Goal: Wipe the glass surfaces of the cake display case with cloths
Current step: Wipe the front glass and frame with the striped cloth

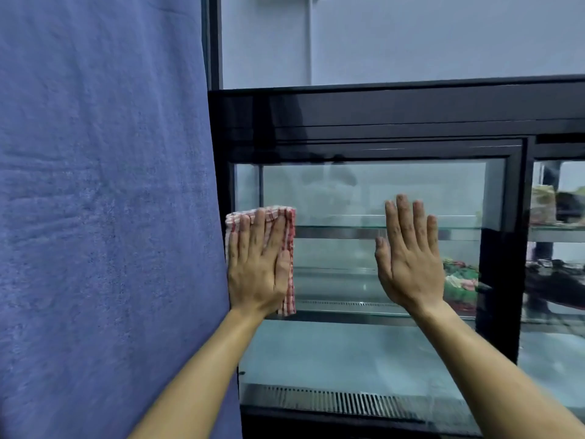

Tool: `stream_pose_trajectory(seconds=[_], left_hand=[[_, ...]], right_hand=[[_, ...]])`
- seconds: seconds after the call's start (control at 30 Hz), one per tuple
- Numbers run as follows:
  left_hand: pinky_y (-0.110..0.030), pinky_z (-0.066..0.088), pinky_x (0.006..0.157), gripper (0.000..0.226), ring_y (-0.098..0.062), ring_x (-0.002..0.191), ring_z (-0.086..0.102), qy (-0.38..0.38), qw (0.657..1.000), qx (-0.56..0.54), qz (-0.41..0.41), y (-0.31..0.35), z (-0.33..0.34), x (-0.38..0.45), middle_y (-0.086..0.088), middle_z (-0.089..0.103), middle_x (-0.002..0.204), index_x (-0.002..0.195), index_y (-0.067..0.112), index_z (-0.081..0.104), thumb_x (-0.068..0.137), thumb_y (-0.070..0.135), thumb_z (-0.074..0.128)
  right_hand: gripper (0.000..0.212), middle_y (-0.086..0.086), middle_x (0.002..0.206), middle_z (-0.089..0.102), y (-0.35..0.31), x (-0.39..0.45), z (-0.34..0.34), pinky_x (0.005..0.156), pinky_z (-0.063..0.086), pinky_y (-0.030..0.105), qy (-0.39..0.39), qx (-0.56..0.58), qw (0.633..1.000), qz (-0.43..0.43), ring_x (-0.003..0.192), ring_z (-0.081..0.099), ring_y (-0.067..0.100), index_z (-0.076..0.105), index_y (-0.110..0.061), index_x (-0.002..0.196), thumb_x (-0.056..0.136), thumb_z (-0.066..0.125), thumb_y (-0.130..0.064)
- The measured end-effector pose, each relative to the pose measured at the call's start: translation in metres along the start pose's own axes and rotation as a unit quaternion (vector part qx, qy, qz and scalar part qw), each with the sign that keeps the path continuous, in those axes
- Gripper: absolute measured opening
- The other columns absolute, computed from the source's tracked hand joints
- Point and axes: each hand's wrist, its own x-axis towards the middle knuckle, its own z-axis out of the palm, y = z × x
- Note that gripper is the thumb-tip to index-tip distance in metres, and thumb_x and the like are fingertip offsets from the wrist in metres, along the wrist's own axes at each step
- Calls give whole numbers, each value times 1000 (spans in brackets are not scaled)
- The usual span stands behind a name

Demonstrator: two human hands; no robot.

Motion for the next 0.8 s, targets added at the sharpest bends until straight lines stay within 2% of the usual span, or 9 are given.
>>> stream_pose_trajectory(seconds=[0.1, 0.2, 0.27, 0.33, 0.4, 0.53, 0.6, 0.67, 0.8], left_hand=[[-52, 3, 130, 64, -34, 161, 6, 42, 996, 28, -67, -8, -15, 78, -16, 11, 173, 166, 15, 20, 106, 38, 23], [-55, 5, 130, 65, -35, 161, 4, 79, 991, 29, -100, 1, -20, 121, -14, 8, 174, 166, 18, 13, 106, 40, 22], [-54, 2, 130, 65, -35, 161, 2, 67, 997, 18, -20, 26, -13, 109, -11, 2, 174, 166, 20, 8, 106, 39, 25], [-52, 2, 130, 64, -32, 161, 1, 7, 993, 14, 120, 43, -5, 85, -8, 0, 174, 166, 25, 9, 107, 40, 28], [-52, 4, 131, 62, -29, 161, 1, -16, 985, 23, 168, 36, -2, 84, -8, 6, 174, 166, 26, 18, 107, 43, 27], [-50, 1, 131, 61, -31, 161, -2, 42, 999, 20, -7, 5, -14, 110, -9, 6, 175, 167, 26, 18, 107, 39, 28], [-53, 2, 130, 62, -33, 161, -2, 59, 997, 16, -51, 4, -17, 112, -11, 5, 175, 167, 25, 15, 108, 37, 29], [-53, 1, 130, 63, -34, 161, -3, 51, 998, 15, -42, 16, -13, 96, -12, 1, 174, 167, 24, 13, 108, 38, 27], [-52, -1, 130, 62, -32, 161, 1, -13, 996, 28, 86, 23, 1, 40, -9, 4, 174, 165, 27, 21, 106, 44, 30]], right_hand=[[63, 12, 173, 10, -3, 0, 1, 129, 8, 53, 1, -3, 1000, 7, 160, 3, 31, 18, -8, 164, 106, 31, -31], [63, 12, 173, 10, -2, -1, 1, 130, 6, 51, 2, -9, 1000, 1, 160, 4, 31, 19, -7, 164, 106, 33, -29], [62, 12, 172, 12, -1, -2, 2, 130, 7, 51, 7, -15, 1000, 6, 160, 6, 32, 21, -8, 163, 106, 32, -30], [62, 11, 172, 13, -1, -3, 2, 130, 7, 52, 8, -18, 1000, 7, 160, 7, 32, 21, -8, 163, 106, 31, -30], [62, 11, 172, 12, -1, -2, 1, 130, 7, 51, 4, -17, 1000, 1, 160, 6, 32, 21, -9, 164, 106, 31, -31], [63, 11, 173, 10, 1, -2, 1, 129, 10, 54, 0, -10, 1000, -4, 160, 6, 32, 21, -8, 163, 106, 35, -29], [63, 12, 173, 11, 0, -1, 2, 129, 12, 54, 4, -13, 1000, -1, 160, 7, 32, 22, -7, 163, 106, 34, -29], [63, 12, 172, 12, 0, -2, 1, 129, 12, 54, 6, -13, 1000, -2, 160, 8, 32, 22, -7, 163, 106, 35, -29], [63, 11, 172, 12, 2, -2, -1, 129, 11, 52, 4, -1, 1000, -5, 160, 7, 32, 22, -8, 163, 105, 34, -30]])
